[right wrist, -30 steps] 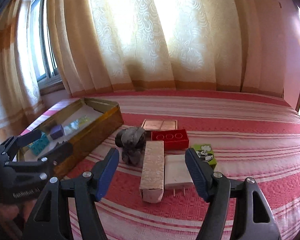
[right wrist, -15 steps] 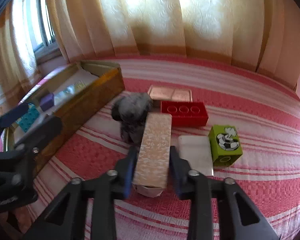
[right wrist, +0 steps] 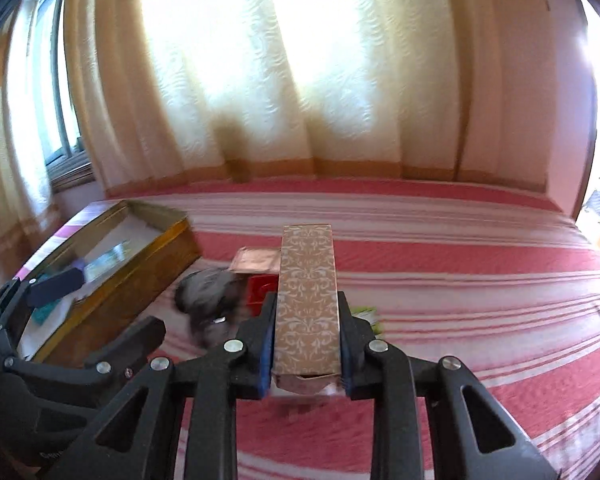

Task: Organize rigid objects
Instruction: 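Grasp the grey knit pouch with the left tool while the right tool holds the box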

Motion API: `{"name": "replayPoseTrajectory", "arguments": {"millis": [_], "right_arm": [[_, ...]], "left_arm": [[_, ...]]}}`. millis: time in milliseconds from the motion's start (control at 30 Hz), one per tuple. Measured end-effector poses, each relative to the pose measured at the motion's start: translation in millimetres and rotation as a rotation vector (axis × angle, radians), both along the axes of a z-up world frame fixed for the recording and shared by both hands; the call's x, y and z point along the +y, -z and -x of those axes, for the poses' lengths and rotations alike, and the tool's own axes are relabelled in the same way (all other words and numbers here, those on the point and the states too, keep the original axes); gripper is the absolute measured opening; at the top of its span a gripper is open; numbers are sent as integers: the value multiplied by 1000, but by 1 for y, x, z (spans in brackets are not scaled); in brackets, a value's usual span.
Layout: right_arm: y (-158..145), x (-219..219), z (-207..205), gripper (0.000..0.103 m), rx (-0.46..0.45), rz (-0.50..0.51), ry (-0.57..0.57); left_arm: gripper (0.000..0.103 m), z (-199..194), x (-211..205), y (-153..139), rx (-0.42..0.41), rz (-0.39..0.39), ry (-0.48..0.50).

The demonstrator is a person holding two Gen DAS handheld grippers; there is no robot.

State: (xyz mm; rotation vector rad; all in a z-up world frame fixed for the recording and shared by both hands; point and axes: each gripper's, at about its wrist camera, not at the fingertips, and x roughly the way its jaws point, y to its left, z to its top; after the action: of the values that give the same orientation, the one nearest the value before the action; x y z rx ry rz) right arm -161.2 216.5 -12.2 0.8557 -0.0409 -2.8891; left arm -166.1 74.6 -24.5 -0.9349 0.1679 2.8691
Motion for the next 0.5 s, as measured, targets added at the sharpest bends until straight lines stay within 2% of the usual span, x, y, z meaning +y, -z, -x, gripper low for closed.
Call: {"name": "replayPoseTrajectory", "arguments": {"millis": [33,133,267,400,467,500], "right_arm": [[1,2,1,28,6,-7,12],[2,15,4,28,-10,53,14],[2,15,4,28,-7,63,9],[4,18,4,28,-13,88,21],[5,20,5,28,-16,100,27],[5,20,5,28,-16,101,28]], "left_arm": [[102,3,2,1,-6,0,-1],[102,18,7,8,-41,4,-2],[102,29,16,16,-75,29,10],[102,33,27,18,-72,50,28],[101,40,31,19,-86,54,32],[96,43,32,20,-94,52,31]]}}
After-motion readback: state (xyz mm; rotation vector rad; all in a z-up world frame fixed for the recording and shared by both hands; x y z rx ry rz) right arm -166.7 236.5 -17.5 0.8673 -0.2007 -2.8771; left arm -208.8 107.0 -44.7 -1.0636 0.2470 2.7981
